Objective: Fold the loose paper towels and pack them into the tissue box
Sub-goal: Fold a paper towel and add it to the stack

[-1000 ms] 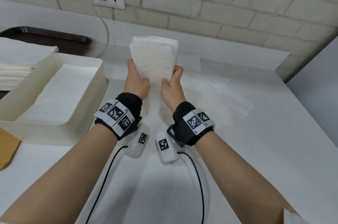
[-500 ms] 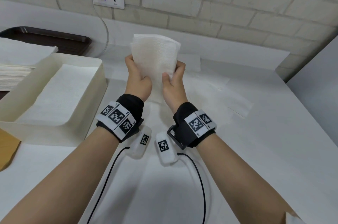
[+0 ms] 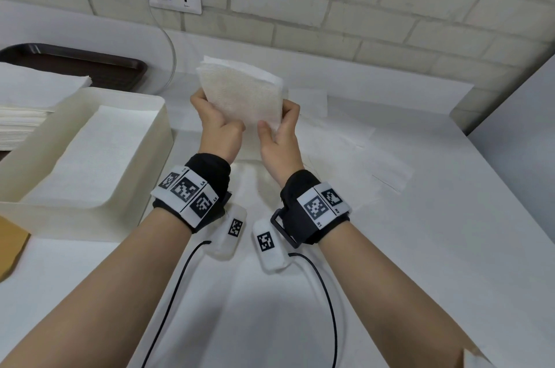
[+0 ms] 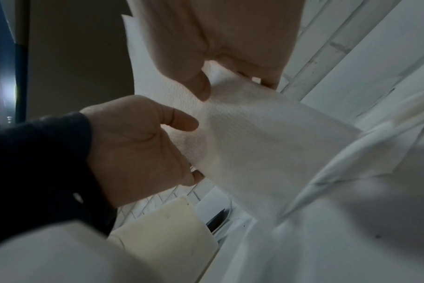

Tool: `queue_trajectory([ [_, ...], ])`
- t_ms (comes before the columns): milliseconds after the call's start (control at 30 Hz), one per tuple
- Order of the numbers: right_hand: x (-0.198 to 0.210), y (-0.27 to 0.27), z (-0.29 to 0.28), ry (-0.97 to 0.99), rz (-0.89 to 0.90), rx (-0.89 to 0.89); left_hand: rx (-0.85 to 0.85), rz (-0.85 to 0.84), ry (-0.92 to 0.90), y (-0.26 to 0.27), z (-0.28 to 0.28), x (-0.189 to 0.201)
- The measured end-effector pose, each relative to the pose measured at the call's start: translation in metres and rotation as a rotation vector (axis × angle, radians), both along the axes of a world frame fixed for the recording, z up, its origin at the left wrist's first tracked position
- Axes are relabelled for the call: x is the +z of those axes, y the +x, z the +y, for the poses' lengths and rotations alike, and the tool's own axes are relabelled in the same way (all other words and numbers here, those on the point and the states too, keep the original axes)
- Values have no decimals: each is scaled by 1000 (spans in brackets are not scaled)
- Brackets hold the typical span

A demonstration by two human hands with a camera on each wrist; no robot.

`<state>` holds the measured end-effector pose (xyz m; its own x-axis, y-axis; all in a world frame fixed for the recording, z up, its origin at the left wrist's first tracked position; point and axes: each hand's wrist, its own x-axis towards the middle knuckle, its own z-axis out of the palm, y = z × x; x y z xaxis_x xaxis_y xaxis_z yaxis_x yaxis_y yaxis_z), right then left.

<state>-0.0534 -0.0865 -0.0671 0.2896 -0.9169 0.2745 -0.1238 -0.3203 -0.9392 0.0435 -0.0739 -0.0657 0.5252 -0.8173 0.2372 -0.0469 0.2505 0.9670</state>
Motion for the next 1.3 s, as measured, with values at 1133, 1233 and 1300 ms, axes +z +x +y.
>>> queue_trajectory([
  [1133,15,-17,-4,69,344,17,-18,134,171,15,-5,-2],
  [1233,17,-21,-6,-40,584,45,147,16,110,19,-1,1],
  [1300,28,-22,-7,-128,735,50,149,-146,34,25,1,4],
])
